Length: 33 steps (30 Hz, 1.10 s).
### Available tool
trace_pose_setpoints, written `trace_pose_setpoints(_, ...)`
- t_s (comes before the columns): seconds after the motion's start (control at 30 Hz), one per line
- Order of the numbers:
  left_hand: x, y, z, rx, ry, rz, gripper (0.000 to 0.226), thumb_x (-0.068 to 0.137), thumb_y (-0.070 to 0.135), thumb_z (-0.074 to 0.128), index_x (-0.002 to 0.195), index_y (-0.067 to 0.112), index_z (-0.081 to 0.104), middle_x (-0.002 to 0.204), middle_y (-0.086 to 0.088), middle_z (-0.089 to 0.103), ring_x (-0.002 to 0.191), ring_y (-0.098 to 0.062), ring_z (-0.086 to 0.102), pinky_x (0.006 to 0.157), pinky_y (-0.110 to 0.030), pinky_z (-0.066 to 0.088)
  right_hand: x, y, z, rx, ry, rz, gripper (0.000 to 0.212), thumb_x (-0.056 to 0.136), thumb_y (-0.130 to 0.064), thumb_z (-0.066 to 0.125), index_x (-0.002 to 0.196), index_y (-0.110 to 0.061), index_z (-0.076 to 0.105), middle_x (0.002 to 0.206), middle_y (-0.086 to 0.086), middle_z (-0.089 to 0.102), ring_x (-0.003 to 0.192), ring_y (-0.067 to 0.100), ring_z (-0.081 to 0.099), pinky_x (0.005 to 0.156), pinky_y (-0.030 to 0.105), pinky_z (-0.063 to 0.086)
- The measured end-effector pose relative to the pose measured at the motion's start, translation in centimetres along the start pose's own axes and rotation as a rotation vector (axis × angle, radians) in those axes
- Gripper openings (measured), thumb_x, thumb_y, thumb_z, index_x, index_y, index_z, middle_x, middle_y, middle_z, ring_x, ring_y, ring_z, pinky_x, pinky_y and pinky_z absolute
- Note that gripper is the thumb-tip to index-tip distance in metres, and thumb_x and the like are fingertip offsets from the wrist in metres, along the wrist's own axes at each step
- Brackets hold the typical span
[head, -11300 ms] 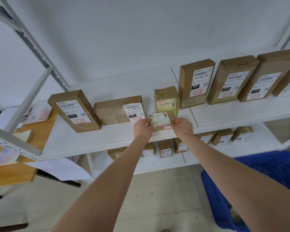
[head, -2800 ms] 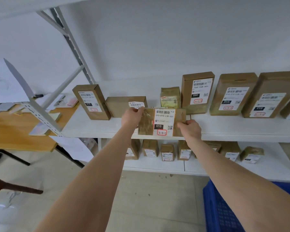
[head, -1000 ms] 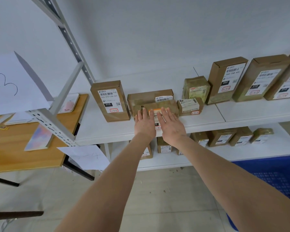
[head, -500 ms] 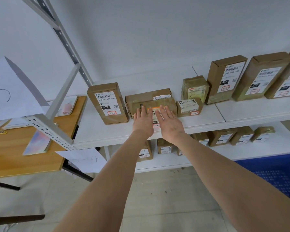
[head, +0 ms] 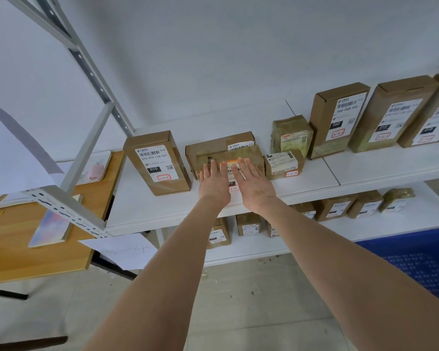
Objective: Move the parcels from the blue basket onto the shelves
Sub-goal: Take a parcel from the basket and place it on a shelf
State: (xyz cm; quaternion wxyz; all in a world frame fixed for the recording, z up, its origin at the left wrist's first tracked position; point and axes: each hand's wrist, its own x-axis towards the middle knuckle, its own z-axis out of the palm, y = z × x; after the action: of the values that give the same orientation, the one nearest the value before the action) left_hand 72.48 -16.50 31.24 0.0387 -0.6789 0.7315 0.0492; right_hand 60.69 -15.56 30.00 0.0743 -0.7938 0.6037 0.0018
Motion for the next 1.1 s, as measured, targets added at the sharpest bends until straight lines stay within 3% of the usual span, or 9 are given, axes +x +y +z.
trace_pose_setpoints(0.2, -0.5, 1.4, -0.5, -0.024, 0.166, 0.032, 0.073, 0.091, 0.014, 0.055, 0.15, 0.012, 0.012, 0.158, -0.012, 0.009, 0.147, -0.027, 0.005, 0.119, -0.039, 0.016, -1.1, 1.3, -0.6, 0.027, 0.135, 0.016, 0.083, 0.092, -0.002, 0.052, 0.155, -0.02, 0.0, 0.161, 0.008, -0.014, 0.149, 0.025, -0.008, 0.121, 0.037, 0.002)
trace_pose_setpoints(0.37, -0.8, 7.0, -0.9, -0.048, 0.257, 0.253, 0.066, 0.089, 0.009, 0.051, 0.148, 0.012, 0.021, 0.154, -0.011, 0.018, 0.143, -0.025, 0.021, 0.114, -0.035, 0.027, -4.5, 5.9, -0.8, 0.012, 0.13, 0.207, 0.088, 0.091, -0.008, 0.057, 0.154, -0.02, -0.004, 0.161, 0.009, -0.01, 0.149, 0.026, -0.003, 0.122, 0.042, 0.008)
trace_pose_setpoints(0.67, -2.9, 23.8, 2.5, 0.026, 0.033, 0.558, 0.075, 0.091, 0.023, 0.057, 0.151, 0.015, 0.011, 0.159, -0.011, 0.004, 0.147, -0.026, 0.003, 0.119, -0.037, 0.013, -15.5, 19.1, 0.6, 0.035, 0.033, 0.517, 0.093, 0.089, -0.018, 0.066, 0.154, -0.017, 0.0, 0.161, 0.012, -0.012, 0.149, 0.028, -0.004, 0.121, 0.041, 0.015)
trace_pose_setpoints(0.83, -5.3, 34.1, 5.5, 0.042, -0.012, 0.679, 0.075, 0.086, 0.02, 0.061, 0.148, 0.013, 0.019, 0.154, -0.012, 0.018, 0.143, -0.027, 0.017, 0.114, -0.037, 0.024, -22.8, 27.3, 2.5, 0.115, 0.061, 0.616, 0.083, 0.09, -0.01, 0.06, 0.153, -0.017, 0.007, 0.161, 0.013, -0.005, 0.149, 0.028, 0.002, 0.116, 0.038, 0.023)
trace_pose_setpoints(1.1, -9.9, 52.1, 10.3, 0.1, -0.146, 0.705, 0.078, 0.089, 0.022, 0.059, 0.15, 0.01, 0.012, 0.156, -0.015, 0.01, 0.144, -0.03, 0.014, 0.112, -0.04, 0.027, -34.2, 42.9, 6.8, 0.161, -0.064, 0.68, 0.084, 0.092, -0.008, 0.058, 0.154, -0.017, 0.002, 0.161, 0.013, -0.008, 0.149, 0.03, 0.0, 0.116, 0.039, 0.023)
